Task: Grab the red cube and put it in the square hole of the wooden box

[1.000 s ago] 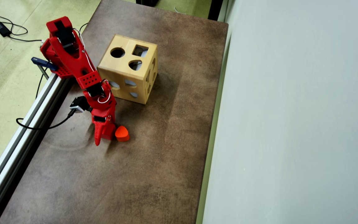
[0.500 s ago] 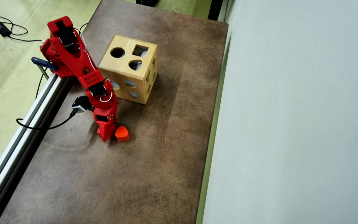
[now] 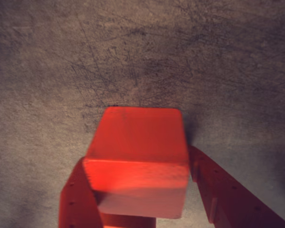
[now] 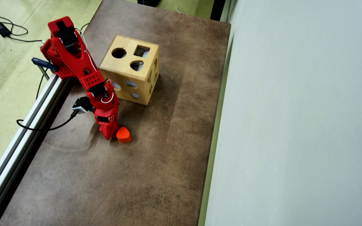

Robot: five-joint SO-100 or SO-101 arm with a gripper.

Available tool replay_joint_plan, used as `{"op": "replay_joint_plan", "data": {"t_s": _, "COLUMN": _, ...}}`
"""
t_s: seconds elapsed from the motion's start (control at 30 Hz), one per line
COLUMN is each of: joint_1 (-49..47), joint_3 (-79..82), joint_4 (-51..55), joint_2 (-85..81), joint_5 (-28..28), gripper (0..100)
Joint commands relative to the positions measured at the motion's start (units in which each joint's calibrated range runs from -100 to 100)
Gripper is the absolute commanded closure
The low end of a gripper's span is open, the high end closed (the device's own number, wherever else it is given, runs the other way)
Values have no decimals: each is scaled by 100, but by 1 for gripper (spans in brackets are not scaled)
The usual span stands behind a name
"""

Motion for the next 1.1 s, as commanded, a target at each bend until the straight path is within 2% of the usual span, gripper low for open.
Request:
{"op": "replay_joint_plan", "data": {"t_s": 0.0, "joint_1": 41, "joint_3": -91, "joint_4": 46, "joint_2": -118, "joint_5": -15, "gripper": 80}}
{"op": "replay_joint_plan", "data": {"t_s": 0.23, "joint_1": 48, "joint_3": -91, "joint_4": 46, "joint_2": -127, "joint_5": -15, "gripper": 93}}
{"op": "replay_joint_plan", "data": {"t_s": 0.43, "joint_1": 48, "joint_3": -82, "joint_4": 62, "joint_2": -526, "joint_5": 20, "gripper": 97}}
{"op": "replay_joint_plan", "data": {"t_s": 0.63, "joint_1": 48, "joint_3": -73, "joint_4": 94, "joint_2": -1197, "joint_5": 49, "gripper": 97}}
{"op": "replay_joint_plan", "data": {"t_s": 0.83, "joint_1": 33, "joint_3": -118, "joint_4": 979, "joint_2": -1740, "joint_5": 63, "gripper": 97}}
{"op": "replay_joint_plan", "data": {"t_s": 1.07, "joint_1": -26, "joint_3": -180, "joint_4": 1976, "joint_2": -2547, "joint_5": 322, "gripper": 98}}
